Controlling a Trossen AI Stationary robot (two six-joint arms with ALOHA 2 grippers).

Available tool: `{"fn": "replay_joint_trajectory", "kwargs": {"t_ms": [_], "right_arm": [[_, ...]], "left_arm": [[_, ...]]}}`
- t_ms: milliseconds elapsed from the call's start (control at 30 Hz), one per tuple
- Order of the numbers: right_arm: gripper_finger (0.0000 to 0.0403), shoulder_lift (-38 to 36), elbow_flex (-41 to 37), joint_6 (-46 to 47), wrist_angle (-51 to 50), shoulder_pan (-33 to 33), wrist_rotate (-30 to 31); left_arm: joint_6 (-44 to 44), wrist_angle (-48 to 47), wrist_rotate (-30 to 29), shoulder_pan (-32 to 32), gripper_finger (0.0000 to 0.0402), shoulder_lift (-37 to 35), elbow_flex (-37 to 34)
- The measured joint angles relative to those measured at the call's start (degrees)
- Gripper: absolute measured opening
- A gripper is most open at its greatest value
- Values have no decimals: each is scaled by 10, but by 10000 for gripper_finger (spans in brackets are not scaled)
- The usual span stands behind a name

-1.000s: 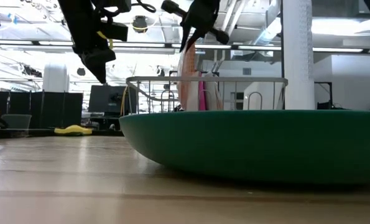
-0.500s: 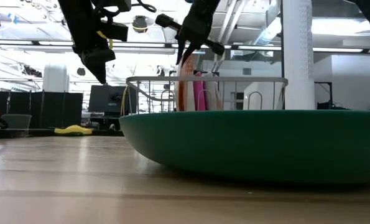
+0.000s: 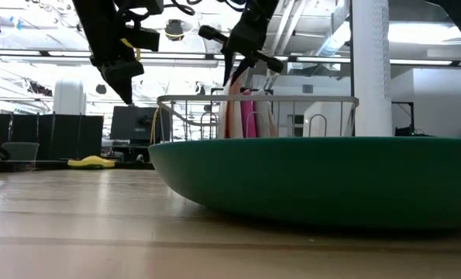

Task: Sort dishes
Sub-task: Put the orange plate into the dish rack, then adjust the dish rack

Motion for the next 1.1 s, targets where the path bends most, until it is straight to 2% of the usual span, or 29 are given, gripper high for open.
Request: {"fn": "replay_joint_trajectory", "kwargs": {"t_ms": [500, 633, 800, 967, 1100], "right_arm": [[45, -2, 0, 56, 10, -2, 1], [66, -6, 5, 57, 6, 10, 30], [103, -6, 44, 82, -1, 34, 107], [140, -6, 131, 183, -78, 75, 150], [157, -7, 219, 359, -206, 118, 152]], "left_arm": [[0, 0, -1, 0, 62, 0, 0], [3, 0, -2, 0, 62, 0, 0], [3, 0, -2, 0, 62, 0, 0], [7, 0, -2, -3, 62, 0, 0], [11, 0, 0, -6, 62, 0, 0]]}}
